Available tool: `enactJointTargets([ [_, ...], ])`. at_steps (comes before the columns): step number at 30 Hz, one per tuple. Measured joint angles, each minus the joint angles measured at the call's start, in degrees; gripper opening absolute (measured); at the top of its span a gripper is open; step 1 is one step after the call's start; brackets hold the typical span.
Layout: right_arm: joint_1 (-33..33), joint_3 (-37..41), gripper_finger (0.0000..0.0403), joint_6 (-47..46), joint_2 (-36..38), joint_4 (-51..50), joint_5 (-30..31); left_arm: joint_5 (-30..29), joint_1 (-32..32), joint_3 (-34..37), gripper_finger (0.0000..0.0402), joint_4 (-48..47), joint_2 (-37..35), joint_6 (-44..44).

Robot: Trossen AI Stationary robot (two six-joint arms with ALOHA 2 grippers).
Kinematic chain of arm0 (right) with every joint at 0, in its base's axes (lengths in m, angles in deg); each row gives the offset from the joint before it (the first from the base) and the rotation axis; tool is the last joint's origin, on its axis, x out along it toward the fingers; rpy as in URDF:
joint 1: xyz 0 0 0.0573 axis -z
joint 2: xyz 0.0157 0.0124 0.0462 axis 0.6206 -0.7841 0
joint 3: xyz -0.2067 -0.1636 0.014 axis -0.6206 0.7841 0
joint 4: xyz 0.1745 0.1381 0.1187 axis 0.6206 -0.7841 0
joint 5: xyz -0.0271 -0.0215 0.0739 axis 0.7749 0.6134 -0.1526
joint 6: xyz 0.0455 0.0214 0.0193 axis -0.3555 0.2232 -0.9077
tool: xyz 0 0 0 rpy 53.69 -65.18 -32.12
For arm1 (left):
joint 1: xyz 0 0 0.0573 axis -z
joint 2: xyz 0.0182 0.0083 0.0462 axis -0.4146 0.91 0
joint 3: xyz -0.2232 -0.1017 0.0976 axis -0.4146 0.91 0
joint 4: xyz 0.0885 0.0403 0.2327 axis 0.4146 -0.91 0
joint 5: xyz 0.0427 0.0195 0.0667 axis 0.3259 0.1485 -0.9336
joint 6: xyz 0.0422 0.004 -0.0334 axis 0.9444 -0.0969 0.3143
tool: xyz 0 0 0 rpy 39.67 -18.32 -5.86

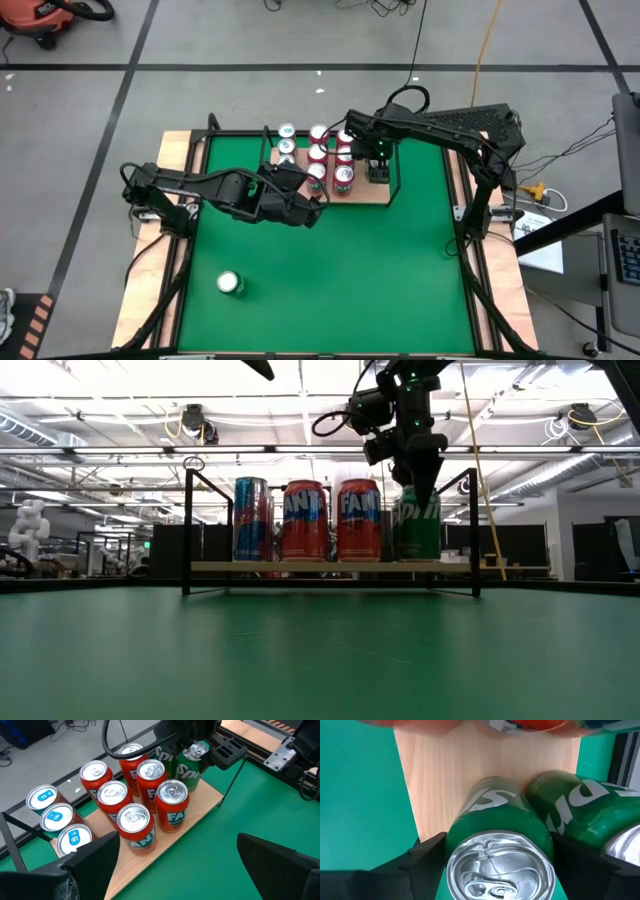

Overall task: Place canned beverage on shelf
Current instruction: Put the green soda can on the shelf aligned with the other green soda can

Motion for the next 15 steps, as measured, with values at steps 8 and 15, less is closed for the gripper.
enactJointTargets([
  [8,0.02,0.00,0.0315,0.32,0.00,0.39,-1.12,1.11,0.04,0.01,0.0392,0.00,0.00,-0.01],
  [15,0.02,0.07,0.0354,-0.69,-0.07,1.06,-1.18,1.09,0.15,0.01,0.0393,0.00,0.00,-0.01],
])
